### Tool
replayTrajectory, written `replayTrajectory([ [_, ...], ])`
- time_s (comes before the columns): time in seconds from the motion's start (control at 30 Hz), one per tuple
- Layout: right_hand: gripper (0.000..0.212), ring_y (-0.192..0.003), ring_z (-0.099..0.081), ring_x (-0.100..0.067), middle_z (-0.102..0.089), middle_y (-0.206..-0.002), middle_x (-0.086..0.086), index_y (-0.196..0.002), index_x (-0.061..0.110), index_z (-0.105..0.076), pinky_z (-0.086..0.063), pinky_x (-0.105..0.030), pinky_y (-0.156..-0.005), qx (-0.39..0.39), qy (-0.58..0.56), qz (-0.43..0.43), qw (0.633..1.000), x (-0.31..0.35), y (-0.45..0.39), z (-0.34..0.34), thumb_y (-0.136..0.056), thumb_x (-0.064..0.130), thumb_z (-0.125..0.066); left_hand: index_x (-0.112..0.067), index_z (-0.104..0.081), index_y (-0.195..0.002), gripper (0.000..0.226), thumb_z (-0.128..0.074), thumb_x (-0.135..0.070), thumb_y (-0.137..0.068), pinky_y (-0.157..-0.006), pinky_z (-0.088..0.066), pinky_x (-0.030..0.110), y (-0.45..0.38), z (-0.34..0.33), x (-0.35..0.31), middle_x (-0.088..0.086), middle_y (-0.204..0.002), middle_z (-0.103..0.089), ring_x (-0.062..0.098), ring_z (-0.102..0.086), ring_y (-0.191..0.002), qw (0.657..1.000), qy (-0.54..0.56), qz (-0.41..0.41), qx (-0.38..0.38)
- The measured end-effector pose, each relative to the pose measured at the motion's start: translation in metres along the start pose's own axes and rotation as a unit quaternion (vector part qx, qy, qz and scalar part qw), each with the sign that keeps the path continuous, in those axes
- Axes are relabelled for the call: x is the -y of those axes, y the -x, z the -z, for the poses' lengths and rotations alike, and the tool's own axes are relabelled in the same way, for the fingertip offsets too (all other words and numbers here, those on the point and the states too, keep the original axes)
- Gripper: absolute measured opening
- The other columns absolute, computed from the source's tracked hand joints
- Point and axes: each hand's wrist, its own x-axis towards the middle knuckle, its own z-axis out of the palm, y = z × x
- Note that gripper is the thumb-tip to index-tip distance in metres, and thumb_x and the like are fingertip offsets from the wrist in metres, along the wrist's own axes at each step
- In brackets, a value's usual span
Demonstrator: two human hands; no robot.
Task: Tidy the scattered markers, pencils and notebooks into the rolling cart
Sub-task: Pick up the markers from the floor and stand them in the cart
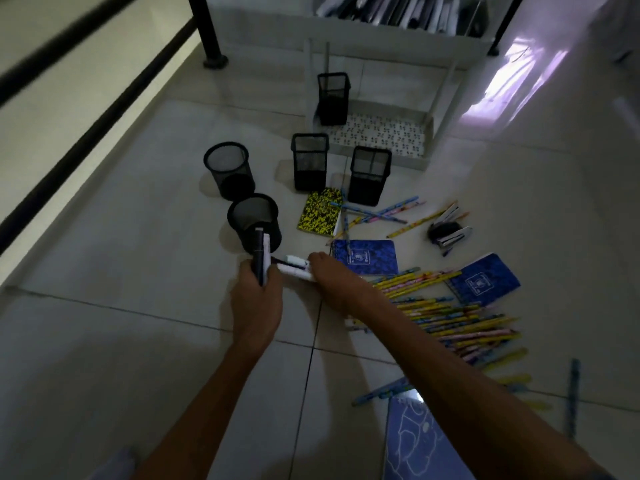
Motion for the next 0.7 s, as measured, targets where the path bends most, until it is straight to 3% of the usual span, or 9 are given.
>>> replayTrajectory([
  [0.17, 0.028, -0.092, -0.057, -0.028, -0.057, -0.104, -0.012, -0.115, 0.001, -0.051, -0.042, -0.033, -0.074, -0.125, -0.263, -0.112, 0.95, -0.017, 0.01, 0.082, -0.097, 0.022, -0.056, -0.014, -0.048, -0.105, 0.018, -0.047, -0.031, -0.1, -0.052, -0.036, 0.03, -0.034, -0.014, -0.075, 0.002, -0.071, -0.052, 0.014, -0.05, -0.058, 0.997, 0.057, -0.024, 0.039],
  [0.3, 0.024, -0.067, -0.053, -0.019, -0.053, -0.076, -0.008, -0.092, 0.007, -0.051, -0.042, -0.028, -0.057, -0.192, -0.395, -0.161, 0.884, -0.019, 0.013, 0.17, -0.098, 0.029, -0.056, -0.015, -0.047, -0.121, 0.03, -0.045, -0.037, -0.1, -0.068, -0.04, 0.029, -0.068, -0.036, -0.149, 0.003, -0.097, -0.057, 0.019, -0.054, -0.079, 0.991, 0.073, -0.035, 0.111],
  [0.37, 0.025, -0.072, -0.058, -0.018, -0.059, -0.081, -0.009, -0.097, 0.004, -0.055, -0.048, -0.026, -0.062, -0.218, -0.438, -0.168, 0.856, -0.022, 0.008, 0.207, -0.097, 0.028, -0.058, -0.015, -0.048, -0.123, 0.033, -0.044, -0.038, -0.1, -0.061, -0.04, 0.028, -0.084, -0.045, -0.189, 0.0, -0.093, -0.057, 0.013, -0.055, -0.075, 0.984, 0.094, -0.045, 0.142],
  [0.43, 0.039, -0.096, -0.064, -0.031, -0.065, -0.104, -0.022, -0.11, -0.004, -0.058, -0.054, -0.042, -0.087, -0.246, -0.473, -0.19, 0.825, -0.026, -0.004, 0.241, -0.095, 0.031, -0.061, -0.018, -0.051, -0.115, 0.027, -0.045, -0.039, -0.1, -0.055, -0.041, 0.026, -0.102, -0.052, -0.226, -0.001, -0.083, -0.057, 0.012, -0.054, -0.068, 0.978, 0.121, -0.042, 0.166],
  [0.5, 0.048, -0.111, -0.06, -0.036, -0.062, -0.12, -0.023, -0.119, -0.001, -0.055, -0.048, -0.05, -0.101, -0.26, -0.493, -0.219, 0.801, -0.03, -0.018, 0.273, -0.092, 0.037, -0.064, -0.018, -0.052, -0.111, 0.026, -0.045, -0.04, -0.099, -0.052, -0.04, 0.026, -0.126, -0.058, -0.261, -0.001, -0.081, -0.057, 0.012, -0.054, -0.065, 0.977, 0.104, -0.065, 0.174],
  [0.57, 0.052, -0.109, -0.062, -0.036, -0.064, -0.117, -0.022, -0.117, 0.0, -0.057, -0.049, -0.055, -0.098, -0.261, -0.499, -0.236, 0.792, -0.039, -0.035, 0.301, -0.087, 0.042, -0.068, -0.013, -0.054, -0.117, 0.035, -0.045, -0.041, -0.099, -0.054, -0.041, 0.027, -0.152, -0.061, -0.295, 0.0, -0.088, -0.061, 0.015, -0.058, -0.071, 0.977, 0.061, -0.097, 0.179],
  [0.63, 0.051, -0.108, -0.063, -0.037, -0.066, -0.116, -0.023, -0.119, 0.001, -0.059, -0.051, -0.054, -0.096, -0.267, -0.5, -0.245, 0.787, -0.048, -0.05, 0.328, -0.087, 0.04, -0.068, -0.005, -0.051, -0.13, 0.049, -0.045, -0.042, -0.099, -0.067, -0.046, 0.03, -0.181, -0.064, -0.322, 0.007, -0.109, -0.063, 0.024, -0.061, -0.089, 0.977, 0.015, -0.12, 0.176],
  [0.7, 0.054, -0.108, -0.062, -0.036, -0.063, -0.12, -0.022, -0.127, 0.002, -0.053, -0.052, -0.052, -0.096, -0.265, -0.493, -0.258, 0.787, -0.053, -0.063, 0.356, -0.088, 0.037, -0.068, 0.004, -0.051, -0.127, 0.053, -0.043, -0.04, -0.1, -0.075, -0.048, 0.036, -0.206, -0.068, -0.342, 0.018, -0.119, -0.062, 0.032, -0.061, -0.099, 0.975, -0.009, -0.14, 0.172],
])
